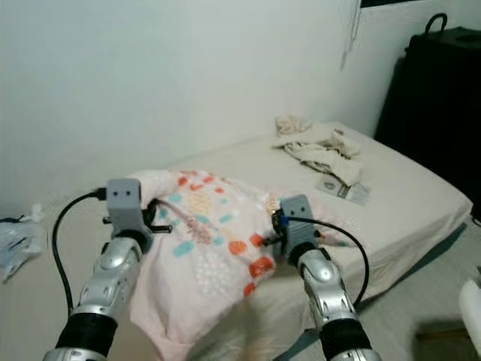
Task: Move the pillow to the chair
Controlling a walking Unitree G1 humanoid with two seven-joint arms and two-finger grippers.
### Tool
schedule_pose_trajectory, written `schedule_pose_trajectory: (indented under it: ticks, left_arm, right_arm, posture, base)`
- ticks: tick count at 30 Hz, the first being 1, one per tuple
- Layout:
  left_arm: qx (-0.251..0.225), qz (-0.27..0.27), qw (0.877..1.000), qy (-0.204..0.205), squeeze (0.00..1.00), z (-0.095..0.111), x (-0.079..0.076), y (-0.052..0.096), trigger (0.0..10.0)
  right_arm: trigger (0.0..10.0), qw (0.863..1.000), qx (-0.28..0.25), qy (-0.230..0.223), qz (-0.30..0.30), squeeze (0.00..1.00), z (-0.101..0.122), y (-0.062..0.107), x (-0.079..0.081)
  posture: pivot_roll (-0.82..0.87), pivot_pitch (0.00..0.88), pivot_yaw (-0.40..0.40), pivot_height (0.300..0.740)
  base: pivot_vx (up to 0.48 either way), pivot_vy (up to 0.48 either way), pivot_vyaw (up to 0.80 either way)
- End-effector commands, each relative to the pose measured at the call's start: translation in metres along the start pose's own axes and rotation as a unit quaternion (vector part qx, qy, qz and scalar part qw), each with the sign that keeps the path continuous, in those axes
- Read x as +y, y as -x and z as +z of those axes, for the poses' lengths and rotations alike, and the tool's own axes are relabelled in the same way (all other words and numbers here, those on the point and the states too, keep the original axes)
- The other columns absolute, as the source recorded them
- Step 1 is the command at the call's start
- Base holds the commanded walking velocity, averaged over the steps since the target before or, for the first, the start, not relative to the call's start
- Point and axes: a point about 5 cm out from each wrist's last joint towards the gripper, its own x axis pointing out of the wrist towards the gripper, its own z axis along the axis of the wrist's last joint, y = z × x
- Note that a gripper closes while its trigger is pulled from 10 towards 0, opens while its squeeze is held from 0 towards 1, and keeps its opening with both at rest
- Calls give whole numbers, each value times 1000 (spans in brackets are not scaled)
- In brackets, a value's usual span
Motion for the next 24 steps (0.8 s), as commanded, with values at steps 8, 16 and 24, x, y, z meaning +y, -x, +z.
schedule_pose_trajectory:
  ticks: [8,16,24]
  left_arm:
    - [-4,-3,1000,-14,0,2,2,-8,10000]
    - [79,12,997,7,0,-34,10,2,10000]
    - [107,-7,994,-35,0,-56,12,18,10000]
  right_arm:
    - [10000,1000,-22,-1,1,0,6,-8,2]
    - [10000,998,23,-3,-52,0,-19,1,-6]
    - [10000,996,54,-11,-76,0,-41,14,-10]
  posture:
    - [-62,6,6,740]
    - [-49,11,9,740]
    - [-49,24,11,740]
  base:
    - [0,0,0]
    - [0,0,0]
    - [0,0,0]
